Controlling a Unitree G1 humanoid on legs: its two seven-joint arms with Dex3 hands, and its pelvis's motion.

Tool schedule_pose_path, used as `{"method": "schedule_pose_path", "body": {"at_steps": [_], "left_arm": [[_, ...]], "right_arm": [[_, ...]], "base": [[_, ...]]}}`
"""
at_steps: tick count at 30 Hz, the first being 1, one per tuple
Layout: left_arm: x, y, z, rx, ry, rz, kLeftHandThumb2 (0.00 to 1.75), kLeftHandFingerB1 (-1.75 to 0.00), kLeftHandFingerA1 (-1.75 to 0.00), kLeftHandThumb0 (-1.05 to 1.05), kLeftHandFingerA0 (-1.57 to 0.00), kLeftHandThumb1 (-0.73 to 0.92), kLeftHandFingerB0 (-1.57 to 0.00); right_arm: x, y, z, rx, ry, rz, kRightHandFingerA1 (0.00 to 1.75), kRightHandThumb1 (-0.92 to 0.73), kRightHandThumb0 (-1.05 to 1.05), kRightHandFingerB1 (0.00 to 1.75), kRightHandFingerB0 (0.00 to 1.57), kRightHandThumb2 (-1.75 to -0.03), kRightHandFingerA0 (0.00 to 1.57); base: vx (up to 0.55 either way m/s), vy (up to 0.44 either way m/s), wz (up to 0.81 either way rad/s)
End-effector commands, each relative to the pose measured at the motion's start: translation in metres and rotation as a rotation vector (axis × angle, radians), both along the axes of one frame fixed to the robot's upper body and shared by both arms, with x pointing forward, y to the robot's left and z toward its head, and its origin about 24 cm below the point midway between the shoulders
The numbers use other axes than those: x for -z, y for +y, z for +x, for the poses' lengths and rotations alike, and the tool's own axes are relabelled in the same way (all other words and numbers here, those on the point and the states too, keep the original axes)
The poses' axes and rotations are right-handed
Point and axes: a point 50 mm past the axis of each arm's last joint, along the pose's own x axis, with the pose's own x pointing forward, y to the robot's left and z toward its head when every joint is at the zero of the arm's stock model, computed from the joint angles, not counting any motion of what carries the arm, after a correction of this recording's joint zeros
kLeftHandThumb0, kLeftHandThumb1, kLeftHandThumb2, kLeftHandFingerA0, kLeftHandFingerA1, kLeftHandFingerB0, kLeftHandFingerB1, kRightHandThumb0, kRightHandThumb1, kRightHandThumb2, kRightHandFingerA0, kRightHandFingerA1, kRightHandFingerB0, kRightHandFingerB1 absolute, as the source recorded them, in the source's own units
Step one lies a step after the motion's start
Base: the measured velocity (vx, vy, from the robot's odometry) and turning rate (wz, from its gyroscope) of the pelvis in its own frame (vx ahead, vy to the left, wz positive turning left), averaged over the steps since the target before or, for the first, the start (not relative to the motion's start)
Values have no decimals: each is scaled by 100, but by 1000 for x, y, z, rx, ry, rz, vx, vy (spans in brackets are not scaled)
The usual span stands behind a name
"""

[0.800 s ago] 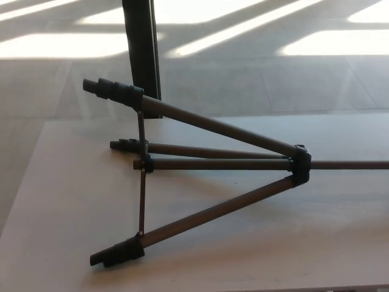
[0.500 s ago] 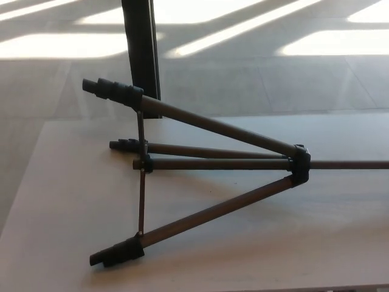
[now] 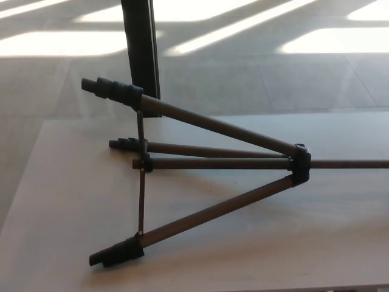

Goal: Use both hands of the robot to pick up the tripod lying in the middle of the desk and make it stand upright on the desk

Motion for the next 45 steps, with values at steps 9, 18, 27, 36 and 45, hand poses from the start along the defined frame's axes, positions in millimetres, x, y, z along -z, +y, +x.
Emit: {"method": "schedule_pose_path", "body": {"at_steps": [9,18,27,36,45], "left_arm": [[-274,-170,90,754,-672,633,61,-41,-58,-72,-55,72,-41],[-275,-230,109,953,-575,752,59,-45,-61,-63,-48,66,-40],[-277,-273,118,992,-550,1097,62,-49,-60,-70,-45,59,-40],[-285,-301,115,1010,-456,1460,61,-40,-58,-82,-25,70,-32],[-231,-297,123,1021,59,1985,82,-32,-23,-101,-2,52,-10]], "right_arm": [[-87,174,69,-587,-412,129,86,-69,-61,53,52,-61,68],[-40,230,83,-692,-234,346,91,-66,-66,53,50,-60,62],[-14,264,93,-724,-94,432,88,-66,-69,54,56,-60,65],[5,278,86,-685,2,455,92,-70,-68,53,49,-61,57],[13,271,81,-660,32,473,89,-69,-69,50,49,-60,58]], "base": [[0,0,0],[0,0,0],[0,0,0],[0,0,0],[0,0,0]]}}
